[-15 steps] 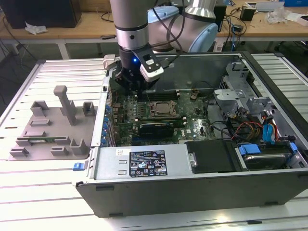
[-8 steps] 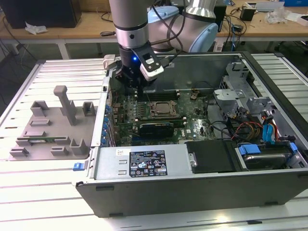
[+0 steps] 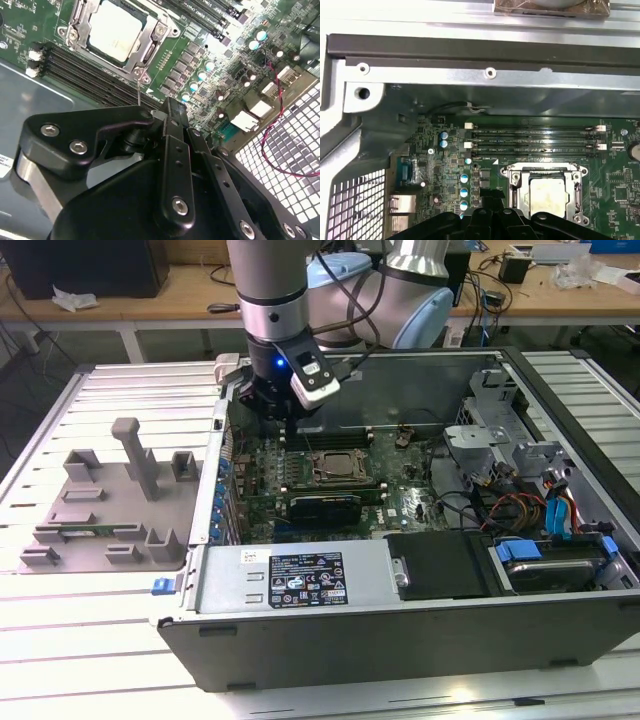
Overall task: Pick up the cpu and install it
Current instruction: 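Install the first cpu locking lever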
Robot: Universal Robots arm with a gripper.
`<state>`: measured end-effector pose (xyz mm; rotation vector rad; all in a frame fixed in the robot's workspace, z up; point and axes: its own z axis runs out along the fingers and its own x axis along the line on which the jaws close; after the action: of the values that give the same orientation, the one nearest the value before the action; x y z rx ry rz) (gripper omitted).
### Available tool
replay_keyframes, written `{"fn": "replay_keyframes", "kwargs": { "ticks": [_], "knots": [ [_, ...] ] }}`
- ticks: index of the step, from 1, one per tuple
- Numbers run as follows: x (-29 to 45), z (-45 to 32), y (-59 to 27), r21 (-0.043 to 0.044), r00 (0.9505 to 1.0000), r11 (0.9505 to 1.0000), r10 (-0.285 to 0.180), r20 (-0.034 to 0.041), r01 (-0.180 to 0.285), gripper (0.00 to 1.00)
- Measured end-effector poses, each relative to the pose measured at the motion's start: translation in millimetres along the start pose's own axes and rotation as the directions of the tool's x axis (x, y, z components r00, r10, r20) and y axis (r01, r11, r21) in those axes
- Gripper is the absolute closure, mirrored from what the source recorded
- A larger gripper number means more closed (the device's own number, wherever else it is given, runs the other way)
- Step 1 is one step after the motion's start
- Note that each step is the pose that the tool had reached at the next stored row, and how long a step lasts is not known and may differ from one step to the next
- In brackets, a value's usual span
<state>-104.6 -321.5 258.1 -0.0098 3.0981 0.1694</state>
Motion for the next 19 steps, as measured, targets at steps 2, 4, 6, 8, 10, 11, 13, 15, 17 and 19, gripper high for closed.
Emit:
{"fn": "replay_keyframes", "kwargs": {
  "ticks": [2,4,6,8,10,11,13,15,17,19],
  "knots": [
    [-0.4,0.2,0.0,-0.0052,0.9997,1.0000,0.003,-0.0242,-0.003,0.89],
    [-0.4,0.2,0.0,-0.0055,0.9997,1.0000,0.003,-0.0252,-0.003,0.89],
    [-0.5,0.3,0.0,-0.0230,0.9997,0.9997,0.003,-0.0244,-0.004,0.89],
    [-0.4,0.2,0.0,-0.0544,0.9997,0.9985,0.004,-0.0232,-0.005,0.89],
    [-0.4,0.3,0.0,-0.1040,0.9998,0.9946,0.004,-0.0219,-0.006,0.89],
    [-0.5,0.3,0.1,-0.1045,0.9998,0.9945,0.004,-0.0219,-0.007,0.89],
    [-2.5,0.4,0.0,-0.1047,0.9998,0.9945,0.004,-0.0219,-0.006,0.89],
    [-5.9,0.5,0.0,-0.1047,0.9998,0.9945,0.004,-0.0219,-0.007,0.89],
    [-11.1,0.7,-0.1,-0.1046,0.9997,0.9945,0.004,-0.0219,-0.007,0.89],
    [-20.6,1.0,-1.9,-0.1046,0.9997,0.9945,0.004,-0.0223,-0.007,0.89]
  ]
}}
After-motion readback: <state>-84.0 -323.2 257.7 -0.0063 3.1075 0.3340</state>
